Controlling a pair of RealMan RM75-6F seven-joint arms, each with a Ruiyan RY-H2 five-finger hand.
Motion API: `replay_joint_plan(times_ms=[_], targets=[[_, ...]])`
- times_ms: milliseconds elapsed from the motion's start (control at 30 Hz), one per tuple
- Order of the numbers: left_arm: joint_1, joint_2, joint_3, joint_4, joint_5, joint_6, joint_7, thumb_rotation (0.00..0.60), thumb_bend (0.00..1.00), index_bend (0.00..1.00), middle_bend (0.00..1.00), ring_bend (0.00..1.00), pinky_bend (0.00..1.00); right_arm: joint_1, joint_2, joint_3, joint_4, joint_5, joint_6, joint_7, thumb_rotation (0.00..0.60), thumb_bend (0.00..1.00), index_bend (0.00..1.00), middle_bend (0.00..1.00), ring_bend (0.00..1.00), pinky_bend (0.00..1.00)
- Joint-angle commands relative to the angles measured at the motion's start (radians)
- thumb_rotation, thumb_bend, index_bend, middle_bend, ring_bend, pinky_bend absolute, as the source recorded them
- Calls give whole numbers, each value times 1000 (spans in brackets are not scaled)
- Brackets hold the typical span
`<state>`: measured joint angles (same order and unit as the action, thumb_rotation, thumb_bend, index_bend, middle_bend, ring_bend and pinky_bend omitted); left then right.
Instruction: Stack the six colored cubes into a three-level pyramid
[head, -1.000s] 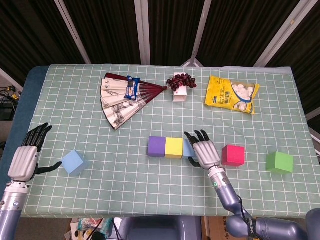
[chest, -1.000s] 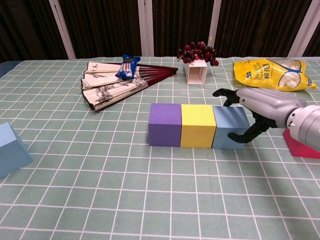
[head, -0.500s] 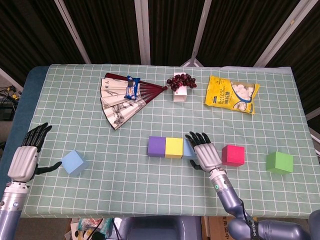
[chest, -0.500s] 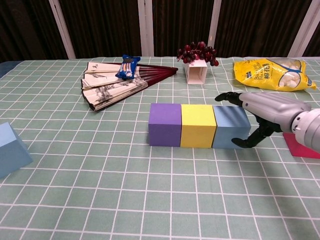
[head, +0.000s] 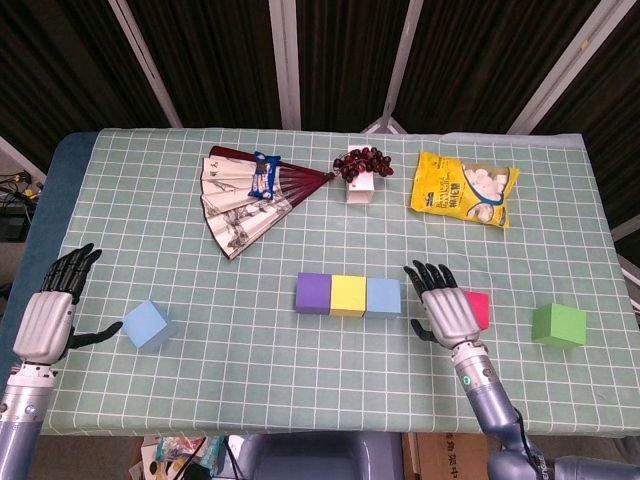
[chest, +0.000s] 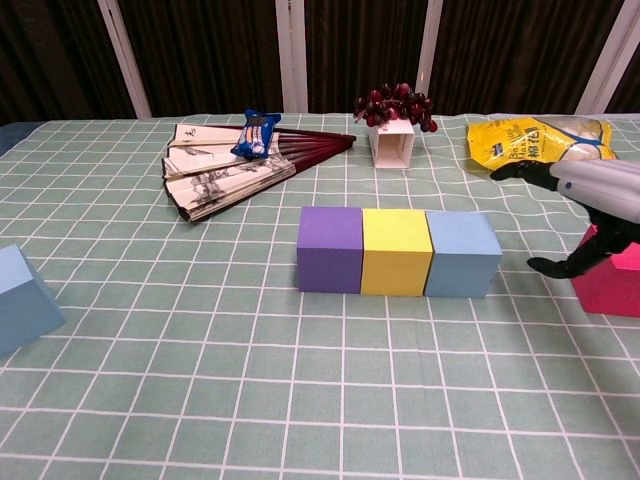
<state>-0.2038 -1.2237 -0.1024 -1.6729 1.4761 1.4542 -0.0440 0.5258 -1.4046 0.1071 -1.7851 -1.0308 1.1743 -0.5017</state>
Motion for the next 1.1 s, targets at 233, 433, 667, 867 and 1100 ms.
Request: replay_joint_plan(times_ms=[233,433,667,867,1100], targets=[[1,-1,-1,2,1,3,2,600,91,0,5,7,50,-29,45,-25,-27,14,-1,14,600,381,0,11,0,0],[3,-1,0,3,8,10,-1,600,91,0,5,7,50,-38,57,-24,10,26,3,18,600,381,0,11,0,0],[5,-1,1,2,7,12,-2,600,92,0,5,7,50,-50,76,-19,47,72,-18,40,600,380,0,11,0,0],[5,0,1,-4,3,8,-1,600,92,0,5,7,50,-58,101,-24,49,92,-32,45,600,381,0,11,0,0],[5,0,2,-5,3,6,3,600,91,0,5,7,50,-60,123,-29,27,104,-40,34,600,381,0,11,0,0]])
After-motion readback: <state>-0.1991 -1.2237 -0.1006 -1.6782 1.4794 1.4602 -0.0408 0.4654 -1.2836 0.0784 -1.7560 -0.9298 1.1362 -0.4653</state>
